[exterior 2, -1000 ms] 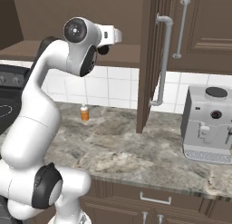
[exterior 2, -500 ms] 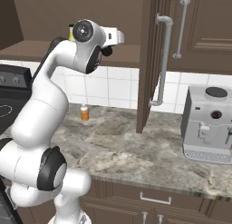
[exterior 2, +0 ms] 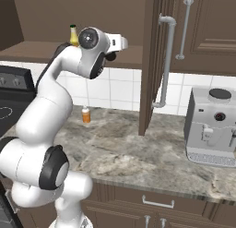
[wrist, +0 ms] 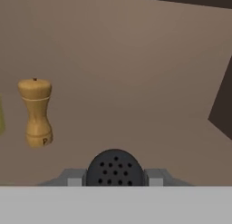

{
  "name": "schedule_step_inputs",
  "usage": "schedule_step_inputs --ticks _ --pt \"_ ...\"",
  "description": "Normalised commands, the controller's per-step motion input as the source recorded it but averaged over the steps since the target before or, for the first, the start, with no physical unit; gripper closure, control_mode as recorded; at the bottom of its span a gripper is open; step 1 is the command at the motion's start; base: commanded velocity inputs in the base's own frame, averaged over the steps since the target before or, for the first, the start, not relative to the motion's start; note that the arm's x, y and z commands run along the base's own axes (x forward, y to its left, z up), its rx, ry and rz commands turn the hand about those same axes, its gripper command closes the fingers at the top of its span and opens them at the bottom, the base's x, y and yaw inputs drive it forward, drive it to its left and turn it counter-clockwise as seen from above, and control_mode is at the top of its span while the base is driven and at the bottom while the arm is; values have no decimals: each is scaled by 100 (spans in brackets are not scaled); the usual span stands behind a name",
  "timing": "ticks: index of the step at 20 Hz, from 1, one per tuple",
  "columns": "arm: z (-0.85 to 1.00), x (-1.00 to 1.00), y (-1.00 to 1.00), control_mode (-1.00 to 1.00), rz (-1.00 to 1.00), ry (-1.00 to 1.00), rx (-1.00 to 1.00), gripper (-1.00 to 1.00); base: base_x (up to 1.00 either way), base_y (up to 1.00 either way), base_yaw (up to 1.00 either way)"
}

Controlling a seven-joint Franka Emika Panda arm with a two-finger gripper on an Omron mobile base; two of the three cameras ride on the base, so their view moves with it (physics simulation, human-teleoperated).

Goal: There are various items on the counter. Only move the condiments/shakers into the cabinet.

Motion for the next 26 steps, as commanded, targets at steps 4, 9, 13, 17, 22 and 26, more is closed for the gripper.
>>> schedule_step_inputs --ticks 4,9,13,17,22,26 --pt "12 31 0 -100 0 1 0 100 0 0 0" --pt "29 25 -9 -100 0 0 1 100 0 0 0" --pt "-1 43 -2 -100 0 0 0 100 0 0 0" --pt "-17 46 -1 -100 0 0 0 100 0 0 0" --pt "-27 30 -3 -100 0 0 0 100 0 0 0" --pt "-35 18 -4 -100 0 1 -2 100 0 0 0"
